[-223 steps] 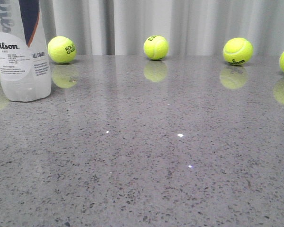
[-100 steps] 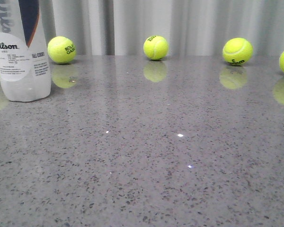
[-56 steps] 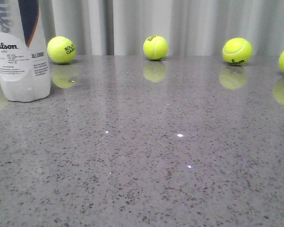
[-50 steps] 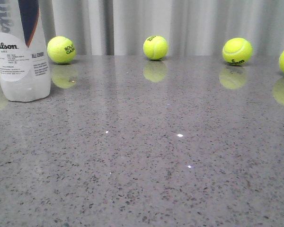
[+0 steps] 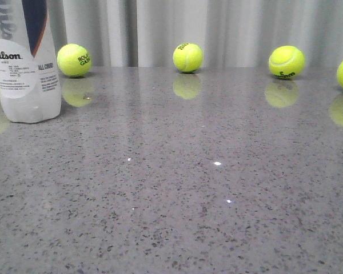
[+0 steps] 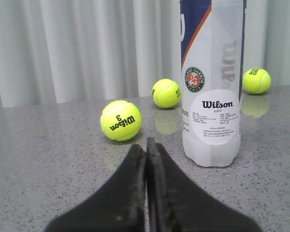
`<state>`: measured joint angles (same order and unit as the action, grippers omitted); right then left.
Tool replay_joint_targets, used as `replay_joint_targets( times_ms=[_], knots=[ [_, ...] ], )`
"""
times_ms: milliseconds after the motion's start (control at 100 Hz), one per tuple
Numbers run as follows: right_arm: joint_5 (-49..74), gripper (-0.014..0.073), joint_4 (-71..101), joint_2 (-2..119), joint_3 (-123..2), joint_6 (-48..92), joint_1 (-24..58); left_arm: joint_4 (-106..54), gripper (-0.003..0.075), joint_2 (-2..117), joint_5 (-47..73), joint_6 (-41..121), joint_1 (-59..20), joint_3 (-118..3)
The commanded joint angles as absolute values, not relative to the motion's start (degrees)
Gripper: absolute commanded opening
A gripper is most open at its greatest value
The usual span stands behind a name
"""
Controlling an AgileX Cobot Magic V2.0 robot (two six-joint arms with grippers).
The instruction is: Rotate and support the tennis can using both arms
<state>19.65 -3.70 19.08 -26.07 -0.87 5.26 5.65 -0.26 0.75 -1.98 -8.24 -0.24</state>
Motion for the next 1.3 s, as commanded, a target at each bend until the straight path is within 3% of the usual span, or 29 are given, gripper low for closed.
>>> replay_joint_targets(
  times_ms=[0,650,1290],
  knots=[
    [14.92,-0.0066,-4.86,19.29,-27.22,-0.60,4.95,5.61,-0.0021,-2.44,-4.14,-2.53,-8.06,2.55],
    [-0.61,-0.0066,-6.05,-1.72,-4.64,-0.65,1.70,5.61,-0.0021,-2.44,-4.14,-2.53,-8.06,2.55],
    [-8.38,-0.0066,-5.94,-1.57,1.34,-0.72,1.07,5.61,-0.0021,-2.44,-4.14,-2.53,-8.06,2.55]
  ],
)
